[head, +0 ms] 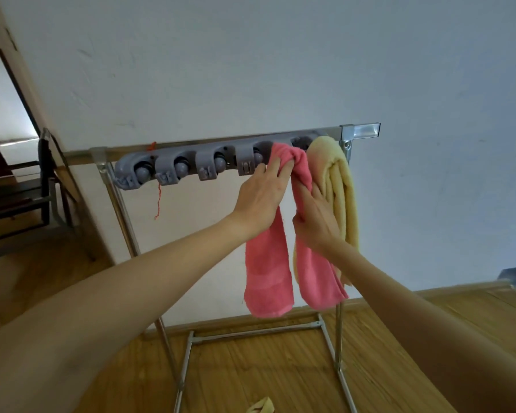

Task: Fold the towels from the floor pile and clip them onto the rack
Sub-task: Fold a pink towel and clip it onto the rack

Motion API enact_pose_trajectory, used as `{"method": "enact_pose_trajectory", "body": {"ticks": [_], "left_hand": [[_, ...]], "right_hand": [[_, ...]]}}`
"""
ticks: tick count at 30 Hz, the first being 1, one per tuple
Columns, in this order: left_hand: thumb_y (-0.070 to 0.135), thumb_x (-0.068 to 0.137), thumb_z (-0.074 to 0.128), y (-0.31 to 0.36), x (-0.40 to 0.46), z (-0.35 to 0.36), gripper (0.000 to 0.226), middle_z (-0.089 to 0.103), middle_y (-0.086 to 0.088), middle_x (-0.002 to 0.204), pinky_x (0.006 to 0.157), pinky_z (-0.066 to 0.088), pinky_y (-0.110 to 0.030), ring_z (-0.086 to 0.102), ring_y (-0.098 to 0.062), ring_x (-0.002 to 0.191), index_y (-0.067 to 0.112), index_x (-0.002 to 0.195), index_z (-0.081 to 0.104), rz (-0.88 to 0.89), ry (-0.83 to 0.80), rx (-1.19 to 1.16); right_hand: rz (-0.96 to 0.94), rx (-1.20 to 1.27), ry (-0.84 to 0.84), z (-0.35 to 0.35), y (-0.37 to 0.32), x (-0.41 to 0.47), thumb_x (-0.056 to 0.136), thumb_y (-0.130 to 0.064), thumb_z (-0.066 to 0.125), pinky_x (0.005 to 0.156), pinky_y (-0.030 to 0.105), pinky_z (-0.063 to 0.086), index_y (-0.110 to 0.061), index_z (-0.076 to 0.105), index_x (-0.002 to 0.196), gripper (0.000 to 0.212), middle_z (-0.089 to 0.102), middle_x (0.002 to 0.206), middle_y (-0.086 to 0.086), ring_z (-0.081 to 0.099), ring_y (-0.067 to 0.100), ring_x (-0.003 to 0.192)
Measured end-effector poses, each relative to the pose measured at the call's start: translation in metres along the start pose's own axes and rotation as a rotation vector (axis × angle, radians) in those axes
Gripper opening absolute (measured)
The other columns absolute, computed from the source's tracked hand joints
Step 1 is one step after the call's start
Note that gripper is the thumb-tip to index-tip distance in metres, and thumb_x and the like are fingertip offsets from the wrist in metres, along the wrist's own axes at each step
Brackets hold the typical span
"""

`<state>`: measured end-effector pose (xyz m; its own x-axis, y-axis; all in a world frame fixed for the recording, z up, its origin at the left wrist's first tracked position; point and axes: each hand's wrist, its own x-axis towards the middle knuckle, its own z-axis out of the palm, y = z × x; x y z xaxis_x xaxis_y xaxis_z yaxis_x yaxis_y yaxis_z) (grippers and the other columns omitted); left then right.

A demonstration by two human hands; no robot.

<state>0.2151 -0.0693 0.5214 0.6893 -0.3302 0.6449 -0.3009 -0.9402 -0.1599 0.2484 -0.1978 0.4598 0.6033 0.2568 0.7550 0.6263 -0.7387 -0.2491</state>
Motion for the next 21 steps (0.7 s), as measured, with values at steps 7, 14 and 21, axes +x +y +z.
{"method": "enact_pose_trajectory", "body": {"ticks": [7, 14, 21], "left_hand": [[-0.008, 0.084, 0.048, 0.007, -0.034, 0.032, 0.081, 0.046, -0.01, 0.113, 0.072, 0.051, -0.036, 0.048, -0.023, 0.092, 0.023, 0.152, 0.016, -0.006, 0.194, -0.292], [0.022, 0.081, 0.072, 0.01, -0.077, 0.083, 0.082, 0.048, -0.005, 0.116, 0.067, 0.051, -0.024, 0.054, -0.012, 0.085, 0.012, 0.146, 0.023, -0.356, 0.206, -0.626], [0.036, 0.076, 0.072, 0.018, -0.098, 0.135, 0.042, 0.061, -0.004, 0.101, 0.069, 0.047, -0.031, 0.059, -0.02, 0.084, 0.011, 0.107, 0.058, -0.65, -0.072, -0.743]], "right_hand": [[-0.057, 0.272, 0.097, -0.003, 0.01, -0.01, 0.078, 0.005, 0.045, 0.095, 0.041, 0.047, -0.015, 0.028, 0.147, 0.073, 0.044, 0.142, 0.004, 0.046, 0.019, 0.126], [0.225, 0.314, 0.177, 0.012, 0.014, -0.038, 0.088, -0.017, 0.054, 0.072, 0.031, 0.05, -0.029, 0.018, 0.142, 0.065, 0.053, 0.127, 0.004, 0.06, 0.016, 0.09], [0.397, -0.04, 0.041, 0.029, 0.018, -0.065, 0.085, -0.031, 0.057, 0.054, 0.03, 0.036, -0.01, 0.049, 0.091, 0.023, 0.043, 0.112, 0.007, 0.049, 0.024, 0.067]]}}
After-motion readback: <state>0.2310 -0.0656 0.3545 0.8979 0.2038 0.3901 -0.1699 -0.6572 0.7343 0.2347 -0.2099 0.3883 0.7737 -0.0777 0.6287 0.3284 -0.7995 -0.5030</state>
